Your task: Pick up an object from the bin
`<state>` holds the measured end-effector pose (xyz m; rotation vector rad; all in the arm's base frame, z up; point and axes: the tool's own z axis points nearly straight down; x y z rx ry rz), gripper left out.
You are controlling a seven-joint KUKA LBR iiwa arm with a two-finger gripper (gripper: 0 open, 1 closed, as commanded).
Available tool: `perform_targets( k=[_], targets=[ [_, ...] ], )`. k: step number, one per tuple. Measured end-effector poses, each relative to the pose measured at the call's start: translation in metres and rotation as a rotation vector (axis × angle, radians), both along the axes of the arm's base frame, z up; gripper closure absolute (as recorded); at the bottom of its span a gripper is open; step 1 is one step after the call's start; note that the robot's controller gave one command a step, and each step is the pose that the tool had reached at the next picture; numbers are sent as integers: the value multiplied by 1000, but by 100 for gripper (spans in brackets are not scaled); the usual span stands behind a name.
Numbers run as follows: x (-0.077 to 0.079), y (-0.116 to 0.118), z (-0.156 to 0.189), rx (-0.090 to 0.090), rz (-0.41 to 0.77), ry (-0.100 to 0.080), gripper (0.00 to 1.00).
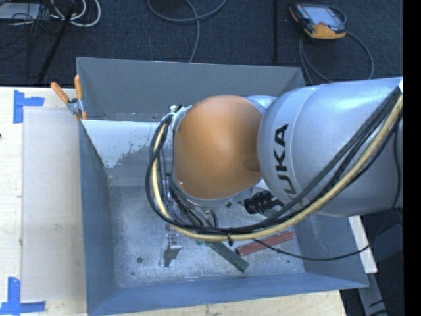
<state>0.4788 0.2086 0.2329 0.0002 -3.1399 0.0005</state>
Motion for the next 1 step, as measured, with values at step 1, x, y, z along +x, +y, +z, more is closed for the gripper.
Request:
perform_targets(
  k=[1],
  targets=[
    [8, -22, -17, -7, 10, 17, 0]
  ],
)
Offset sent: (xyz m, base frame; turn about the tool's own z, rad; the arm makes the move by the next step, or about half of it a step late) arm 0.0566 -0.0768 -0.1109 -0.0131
